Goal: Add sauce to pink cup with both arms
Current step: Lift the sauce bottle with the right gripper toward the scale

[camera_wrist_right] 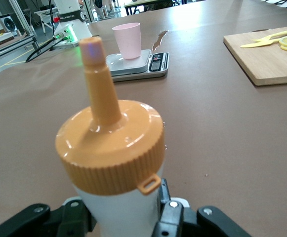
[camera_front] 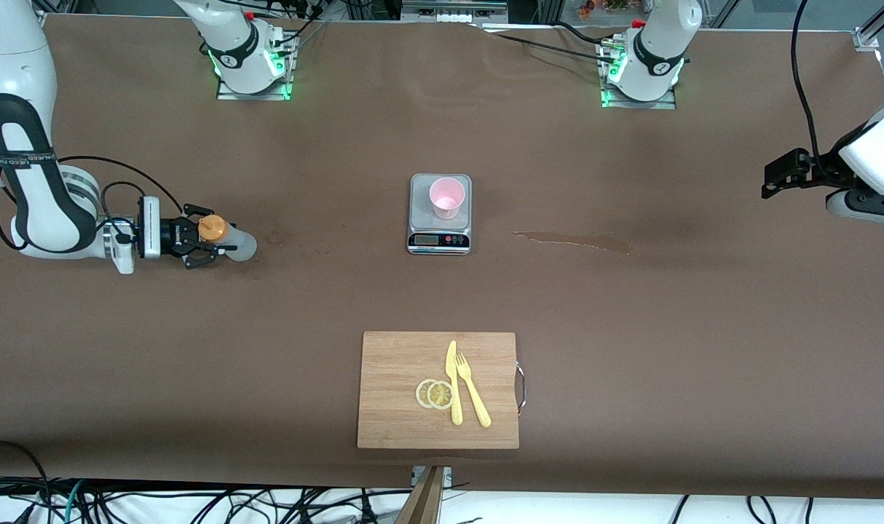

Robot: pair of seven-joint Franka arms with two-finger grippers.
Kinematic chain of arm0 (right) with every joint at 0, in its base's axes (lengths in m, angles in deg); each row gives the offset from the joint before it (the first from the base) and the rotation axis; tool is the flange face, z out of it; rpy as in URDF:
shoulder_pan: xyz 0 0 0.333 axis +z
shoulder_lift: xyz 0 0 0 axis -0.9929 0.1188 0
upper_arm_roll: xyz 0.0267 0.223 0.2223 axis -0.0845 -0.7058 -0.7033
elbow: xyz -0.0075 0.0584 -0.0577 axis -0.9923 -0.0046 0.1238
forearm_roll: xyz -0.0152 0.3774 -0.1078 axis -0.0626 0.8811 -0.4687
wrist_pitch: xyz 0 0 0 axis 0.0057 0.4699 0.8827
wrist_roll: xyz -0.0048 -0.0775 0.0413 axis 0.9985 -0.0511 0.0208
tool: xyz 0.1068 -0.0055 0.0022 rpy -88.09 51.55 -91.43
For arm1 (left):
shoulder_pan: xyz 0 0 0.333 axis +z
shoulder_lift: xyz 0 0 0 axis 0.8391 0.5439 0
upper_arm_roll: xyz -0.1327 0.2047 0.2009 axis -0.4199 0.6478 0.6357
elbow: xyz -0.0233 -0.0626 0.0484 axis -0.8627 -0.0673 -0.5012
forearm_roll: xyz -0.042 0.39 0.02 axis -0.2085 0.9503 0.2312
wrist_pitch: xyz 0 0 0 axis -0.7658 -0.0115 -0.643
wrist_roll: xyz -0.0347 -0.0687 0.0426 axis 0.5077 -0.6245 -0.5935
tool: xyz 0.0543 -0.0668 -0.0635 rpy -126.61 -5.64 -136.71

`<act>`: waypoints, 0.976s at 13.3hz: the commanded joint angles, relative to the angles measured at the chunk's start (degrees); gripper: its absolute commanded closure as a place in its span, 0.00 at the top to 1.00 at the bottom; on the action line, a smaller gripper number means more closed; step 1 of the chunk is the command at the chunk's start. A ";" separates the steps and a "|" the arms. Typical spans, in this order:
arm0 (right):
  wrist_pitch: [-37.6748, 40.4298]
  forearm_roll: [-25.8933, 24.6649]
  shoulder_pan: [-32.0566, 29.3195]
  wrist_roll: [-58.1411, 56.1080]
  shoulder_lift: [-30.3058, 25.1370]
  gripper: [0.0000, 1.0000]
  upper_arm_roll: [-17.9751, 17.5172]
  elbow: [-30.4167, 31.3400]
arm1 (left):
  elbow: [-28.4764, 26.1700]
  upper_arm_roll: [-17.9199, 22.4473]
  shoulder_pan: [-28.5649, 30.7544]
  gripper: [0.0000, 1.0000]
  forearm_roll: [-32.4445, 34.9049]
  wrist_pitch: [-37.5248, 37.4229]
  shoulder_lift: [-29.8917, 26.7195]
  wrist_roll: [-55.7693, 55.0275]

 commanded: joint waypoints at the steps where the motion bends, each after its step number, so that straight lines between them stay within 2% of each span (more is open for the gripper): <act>1: -0.89 -2.13 1.12 2.85 -2.27 0.00 -1.04 -1.55 | 2.33 -0.28 0.07 1.00 -1.39 -1.36 0.72 0.86; 10: -4.58 -20.13 10.78 30.07 -20.02 0.00 -2.01 -0.50 | 5.49 -0.02 0.95 1.00 -1.82 -1.45 2.83 0.77; 13: -5.02 -26.82 11.50 41.24 -24.43 0.00 -6.13 -0.06 | 5.49 -0.02 0.78 1.00 -1.04 -1.45 3.09 0.51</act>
